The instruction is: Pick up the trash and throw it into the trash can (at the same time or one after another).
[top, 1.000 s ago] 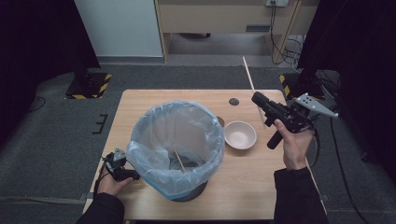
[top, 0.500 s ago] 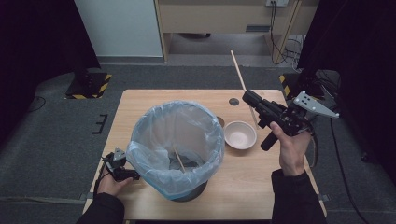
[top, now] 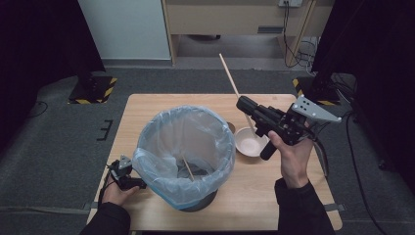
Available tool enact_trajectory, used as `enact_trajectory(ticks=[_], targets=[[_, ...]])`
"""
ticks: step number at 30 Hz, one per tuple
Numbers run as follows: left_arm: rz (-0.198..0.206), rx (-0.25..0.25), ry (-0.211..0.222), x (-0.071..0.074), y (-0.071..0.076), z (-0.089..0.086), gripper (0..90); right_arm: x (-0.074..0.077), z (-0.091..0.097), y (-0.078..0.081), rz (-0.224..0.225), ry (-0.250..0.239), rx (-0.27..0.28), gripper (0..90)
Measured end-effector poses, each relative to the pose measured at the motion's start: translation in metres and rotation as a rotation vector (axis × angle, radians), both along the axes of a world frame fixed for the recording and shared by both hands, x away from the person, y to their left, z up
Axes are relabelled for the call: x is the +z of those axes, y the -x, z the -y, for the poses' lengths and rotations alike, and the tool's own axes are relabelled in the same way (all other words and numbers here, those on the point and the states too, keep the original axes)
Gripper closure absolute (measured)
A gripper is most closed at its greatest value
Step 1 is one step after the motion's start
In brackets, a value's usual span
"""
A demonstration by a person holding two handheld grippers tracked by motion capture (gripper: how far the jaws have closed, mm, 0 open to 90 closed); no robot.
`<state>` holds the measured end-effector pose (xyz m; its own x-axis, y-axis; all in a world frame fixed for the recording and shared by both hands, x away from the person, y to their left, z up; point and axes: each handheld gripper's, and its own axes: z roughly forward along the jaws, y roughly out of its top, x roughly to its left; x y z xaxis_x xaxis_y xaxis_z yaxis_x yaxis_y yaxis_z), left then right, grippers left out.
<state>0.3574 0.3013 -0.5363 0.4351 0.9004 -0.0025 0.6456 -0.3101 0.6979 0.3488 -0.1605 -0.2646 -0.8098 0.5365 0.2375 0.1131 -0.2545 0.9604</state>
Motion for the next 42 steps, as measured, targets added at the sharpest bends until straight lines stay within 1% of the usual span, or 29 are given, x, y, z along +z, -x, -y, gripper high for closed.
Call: enact_trajectory(ticks=[2, 5, 6, 8, 10, 11, 15, 16, 18, 20, 21, 24, 25, 26, 27, 28, 29, 31, 33, 34, 36, 37, 38, 39, 40, 41, 42], targets=[[0.000, 0.000, 0.000, 0.000, 0.000, 0.000, 0.0, 0.002, -0.007, 0.001, 0.002, 0.009, 0.015, 85.8], [0.000, 0.000, 0.000, 0.000, 0.000, 0.000, 0.0, 0.003, -0.012, 0.001, 0.005, 0.015, 0.023, 85.8], [0.000, 0.000, 0.000, 0.000, 0.000, 0.000, 0.0, 0.003, -0.017, 0.002, 0.003, 0.016, 0.040, 85.9], [0.000, 0.000, 0.000, 0.000, 0.000, 0.000, 0.0, 0.002, -0.022, 0.002, 0.003, 0.030, 0.044, 85.8], [0.000, 0.000, 0.000, 0.000, 0.000, 0.000, 0.0, 0.002, -0.024, 0.002, 0.002, 0.030, 0.049, 85.8], [0.000, 0.000, 0.000, 0.000, 0.000, 0.000, 0.0, 0.002, -0.029, 0.002, -0.001, 0.034, 0.060, 85.8], [0.000, 0.000, 0.000, 0.000, 0.000, 0.000, 0.0, 0.003, -0.035, 0.002, -0.001, 0.044, 0.074, 85.8], [0.000, 0.000, 0.000, 0.000, 0.000, 0.000, 0.0, 0.003, -0.039, 0.001, -0.009, 0.034, 0.092, 85.8], [0.000, 0.000, 0.000, 0.000, 0.000, 0.000, 0.0, 0.003, -0.040, 0.001, -0.013, 0.036, 0.091, 85.8], [0.000, 0.000, 0.000, 0.000, 0.000, 0.000, 0.0, 0.001, -0.046, -0.001, -0.022, 0.047, 0.096, 85.8], [0.000, 0.000, 0.000, 0.000, 0.000, 0.000, 0.0, 0.001, -0.046, -0.001, -0.022, 0.047, 0.096, 85.8], [0.000, 0.000, 0.000, 0.000, 0.000, 0.000, 0.0, -0.001, -0.056, -0.001, -0.024, 0.068, 0.112, 85.6], [0.000, 0.000, 0.000, 0.000, 0.000, 0.000, 0.0, -0.001, -0.056, -0.001, -0.024, 0.068, 0.112, 85.6], [0.000, 0.000, 0.000, 0.000, 0.000, 0.000, 0.0, -0.001, -0.062, 0.000, -0.023, 0.077, 0.124, 85.3], [0.000, 0.000, 0.000, 0.000, 0.000, 0.000, 0.0, -0.001, -0.062, 0.000, -0.023, 0.077, 0.124, 83.6], [0.000, 0.000, 0.000, 0.000, 0.000, 0.000, 0.0, -0.001, -0.065, 0.001, -0.027, 0.080, 0.135, 77.1], [0.000, 0.000, 0.000, 0.000, 0.000, 0.000, 0.0, -0.001, -0.065, 0.000, -0.035, 0.082, 0.146, 74.9], [0.000, 0.000, 0.000, 0.000, 0.000, 0.000, 0.0, -0.001, -0.065, 0.000, -0.038, 0.084, 0.148, 73.8], [0.000, 0.000, 0.000, 0.000, 0.000, 0.000, 0.0, 0.001, -0.060, -0.001, -0.033, 0.088, 0.138, 71.8], [0.000, 0.000, 0.000, 0.000, 0.000, 0.000, 0.0, 0.005, -0.052, -0.001, -0.028, 0.079, 0.116, 69.5], [0.000, 0.000, 0.000, 0.000, 0.000, 0.000, 0.0, 0.005, -0.050, -0.001, -0.028, 0.078, 0.109, 68.3], [0.000, 0.000, 0.000, 0.000, 0.000, 0.000, 0.0, 0.008, -0.044, -0.002, -0.022, 0.080, 0.086, 66.7], [0.000, 0.000, 0.000, 0.000, 0.000, 0.000, 0.0, 0.010, -0.034, -0.003, -0.015, 0.077, 0.047, 62.3], [0.000, 0.000, 0.000, 0.000, 0.000, 0.000, 0.0, 0.010, -0.034, -0.003, -0.015, 0.077, 0.047, 62.3], [0.000, 0.000, 0.000, 0.000, 0.000, 0.000, 0.0, 0.011, -0.029, -0.004, -0.017, 0.073, 0.031, 61.1], [0.000, 0.000, 0.000, 0.000, 0.000, 0.000, 0.0, 0.011, -0.018, -0.006, -0.016, 0.083, -0.014, 57.6], [0.000, 0.000, 0.000, 0.000, 0.000, 0.000, 0.0, 0.011, -0.018, -0.006, -0.016, 0.083, -0.014, 57.6]])
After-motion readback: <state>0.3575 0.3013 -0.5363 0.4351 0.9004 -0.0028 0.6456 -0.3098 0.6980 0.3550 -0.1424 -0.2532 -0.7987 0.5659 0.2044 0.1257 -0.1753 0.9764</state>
